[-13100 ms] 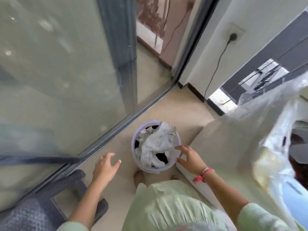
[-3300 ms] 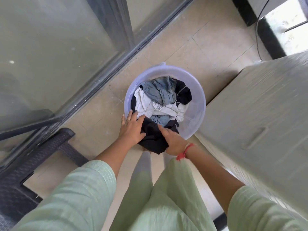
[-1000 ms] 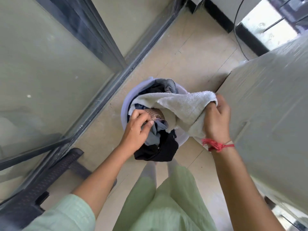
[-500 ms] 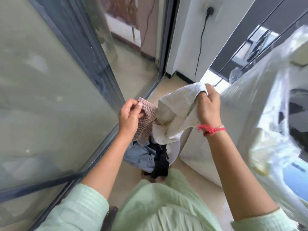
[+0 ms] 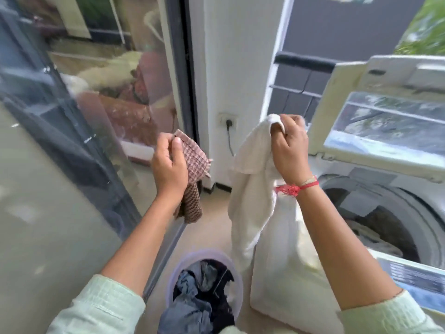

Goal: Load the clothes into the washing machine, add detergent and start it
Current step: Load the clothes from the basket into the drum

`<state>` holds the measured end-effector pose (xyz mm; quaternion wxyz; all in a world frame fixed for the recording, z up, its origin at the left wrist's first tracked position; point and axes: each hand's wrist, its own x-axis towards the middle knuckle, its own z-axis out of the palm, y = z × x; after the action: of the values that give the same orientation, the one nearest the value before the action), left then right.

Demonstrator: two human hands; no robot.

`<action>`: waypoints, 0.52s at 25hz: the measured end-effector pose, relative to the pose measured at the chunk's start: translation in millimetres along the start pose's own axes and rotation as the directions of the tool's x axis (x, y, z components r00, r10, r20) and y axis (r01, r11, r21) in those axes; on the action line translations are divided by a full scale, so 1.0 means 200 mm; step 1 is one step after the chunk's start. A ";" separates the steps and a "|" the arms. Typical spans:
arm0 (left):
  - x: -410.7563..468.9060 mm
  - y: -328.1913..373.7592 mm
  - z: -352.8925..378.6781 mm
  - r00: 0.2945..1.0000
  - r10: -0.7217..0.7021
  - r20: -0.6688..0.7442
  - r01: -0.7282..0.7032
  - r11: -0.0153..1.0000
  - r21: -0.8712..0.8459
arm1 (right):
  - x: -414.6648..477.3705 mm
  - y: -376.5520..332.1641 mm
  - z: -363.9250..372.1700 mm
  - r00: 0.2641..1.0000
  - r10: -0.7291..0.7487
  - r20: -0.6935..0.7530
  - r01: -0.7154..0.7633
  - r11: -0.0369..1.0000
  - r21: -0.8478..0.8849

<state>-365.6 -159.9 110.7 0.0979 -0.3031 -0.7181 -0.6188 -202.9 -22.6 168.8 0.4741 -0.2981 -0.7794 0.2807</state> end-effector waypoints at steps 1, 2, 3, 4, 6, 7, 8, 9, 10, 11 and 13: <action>0.03 0.08 0.06 0.999 0.035 0.003 -0.035 0.999 -0.014 | 0.05 -0.01 -0.07 0.999 -0.011 -0.045 0.012 1.000 0.016; 0.04 0.15 0.11 0.997 0.079 0.024 -0.078 0.996 -0.031 | 0.10 -0.02 -0.14 0.996 -0.035 -0.084 0.038 0.999 0.025; 0.04 0.24 0.18 0.990 0.129 0.057 -0.126 0.990 -0.056 | 0.14 -0.03 -0.23 0.989 -0.073 -0.127 0.076 0.997 0.024; 0.04 0.32 0.25 0.979 0.176 0.098 -0.169 0.982 -0.079 | 0.18 -0.04 -0.32 0.980 -0.116 -0.164 0.120 0.993 0.016; 0.01 0.47 0.39 0.952 0.259 0.163 -0.242 0.963 -0.120 | 0.24 -0.03 -0.48 0.926 -0.283 -0.249 0.263 0.958 -0.112; -0.02 0.54 0.46 0.935 0.302 0.186 -0.280 0.950 -0.136 | 0.26 -0.01 -0.57 0.871 -0.403 -0.280 0.329 0.903 -0.277; -0.05 0.61 0.55 0.914 0.349 0.209 -0.320 0.934 -0.158 | 0.28 0.03 -0.67 0.803 -0.522 -0.286 0.364 0.811 -0.459; -0.09 0.67 0.63 0.883 0.402 0.241 -0.369 0.913 -0.173 | 0.29 0.08 -0.76 0.731 -0.627 -0.268 0.388 0.705 -0.594; -0.14 0.73 0.71 0.839 0.467 0.281 -0.436 0.884 -0.169 | 0.31 0.13 -0.85 0.663 -0.710 -0.237 0.411 0.611 -0.677; -0.18 0.80 0.82 0.789 0.522 0.325 -0.505 0.852 -0.141 | 0.33 0.21 -0.94 0.589 -0.780 -0.212 0.444 0.532 -0.721; -0.26 0.93 1.04 0.711 0.593 0.378 -0.612 0.787 -0.082 | 0.38 0.34 -1.14 0.483 -0.861 -0.157 0.506 0.422 -0.753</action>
<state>-170.6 29.9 193.8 0.1589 -0.6328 -0.5997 -0.4633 -11.3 114.7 252.6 0.6146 -0.1346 -0.7110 -0.3140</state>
